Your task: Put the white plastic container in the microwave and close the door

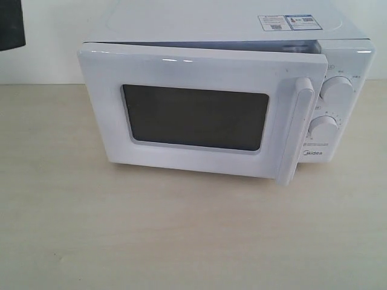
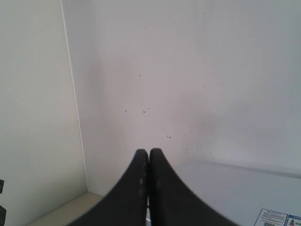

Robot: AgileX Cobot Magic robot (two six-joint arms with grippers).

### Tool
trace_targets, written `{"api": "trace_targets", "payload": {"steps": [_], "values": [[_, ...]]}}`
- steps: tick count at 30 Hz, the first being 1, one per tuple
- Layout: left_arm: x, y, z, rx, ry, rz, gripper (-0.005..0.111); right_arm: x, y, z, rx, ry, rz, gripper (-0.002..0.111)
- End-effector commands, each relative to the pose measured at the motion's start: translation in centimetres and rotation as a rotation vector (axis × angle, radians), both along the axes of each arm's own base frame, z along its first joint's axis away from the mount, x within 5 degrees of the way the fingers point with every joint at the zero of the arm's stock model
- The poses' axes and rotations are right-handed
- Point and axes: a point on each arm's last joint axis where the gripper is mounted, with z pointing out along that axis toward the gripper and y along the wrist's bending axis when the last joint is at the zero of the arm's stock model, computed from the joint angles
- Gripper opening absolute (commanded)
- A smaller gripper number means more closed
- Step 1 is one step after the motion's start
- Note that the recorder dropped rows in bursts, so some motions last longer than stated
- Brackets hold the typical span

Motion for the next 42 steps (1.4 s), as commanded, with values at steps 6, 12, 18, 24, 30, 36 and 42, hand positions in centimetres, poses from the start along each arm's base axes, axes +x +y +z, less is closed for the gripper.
{"api": "trace_targets", "payload": {"steps": [6,12,18,24,30,36,42], "values": [[-0.2,0.0,0.1,-0.007,0.001,-0.001,0.004,0.1,0.1,0.0,0.005,0.012,0.009,0.000],[-0.2,0.0,0.1,-0.007,0.001,-0.001,0.004,0.2,-0.4,0.2,-0.190,-0.160,-0.129,0.000],[-0.2,0.0,0.1,-0.007,0.001,-0.001,0.004,0.8,-1.6,0.7,-0.291,-0.259,-0.326,0.000],[-0.2,0.0,0.1,-0.006,0.000,-0.001,0.004,1.3,-4.3,1.4,-0.186,-0.247,-0.617,0.000],[-0.2,0.0,0.1,-0.006,0.000,-0.001,0.004,1.0,-6.6,1.7,-0.123,-0.240,-0.880,0.000],[-0.2,0.0,0.1,-0.006,0.000,-0.001,0.004,0.9,-7.9,1.3,-0.171,-0.178,-1.037,0.000],[-0.2,0.0,0.1,-0.006,0.000,-0.001,0.004,1.7,-7.9,-1.7,-0.289,0.151,-0.984,0.000]]}}
